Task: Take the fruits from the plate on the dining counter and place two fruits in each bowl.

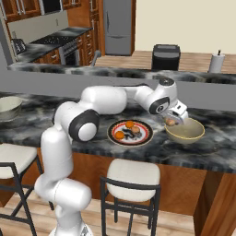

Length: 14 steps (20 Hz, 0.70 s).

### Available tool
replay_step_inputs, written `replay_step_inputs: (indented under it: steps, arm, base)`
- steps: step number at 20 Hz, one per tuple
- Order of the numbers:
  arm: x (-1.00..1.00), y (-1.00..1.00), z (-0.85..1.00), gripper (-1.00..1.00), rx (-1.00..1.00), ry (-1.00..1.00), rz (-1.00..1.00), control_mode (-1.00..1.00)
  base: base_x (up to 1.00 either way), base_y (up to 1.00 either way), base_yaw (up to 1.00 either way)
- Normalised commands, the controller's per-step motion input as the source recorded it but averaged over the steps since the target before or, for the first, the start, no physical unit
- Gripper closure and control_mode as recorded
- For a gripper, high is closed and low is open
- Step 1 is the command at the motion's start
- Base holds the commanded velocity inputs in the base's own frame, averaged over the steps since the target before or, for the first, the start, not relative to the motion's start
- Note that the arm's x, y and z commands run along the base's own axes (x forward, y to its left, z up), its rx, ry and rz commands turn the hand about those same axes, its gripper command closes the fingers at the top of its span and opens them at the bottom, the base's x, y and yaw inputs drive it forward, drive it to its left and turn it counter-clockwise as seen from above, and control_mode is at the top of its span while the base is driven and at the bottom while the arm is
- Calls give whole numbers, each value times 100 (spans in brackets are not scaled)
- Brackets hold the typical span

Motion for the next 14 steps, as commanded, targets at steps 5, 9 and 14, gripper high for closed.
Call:
replay_step_inputs:
  steps: [5, 9, 14]
  arm:
    - [-1, -18, -15, 100, 0, 0, 0, -100]
    - [3, 0, -21, 100, 0, 0, 0, -100]
    - [0, 0, -31, 100, 0, 0, 0, -100]
  base:
    - [0, 0, 0]
    - [0, 0, 0]
    - [0, 0, 0]
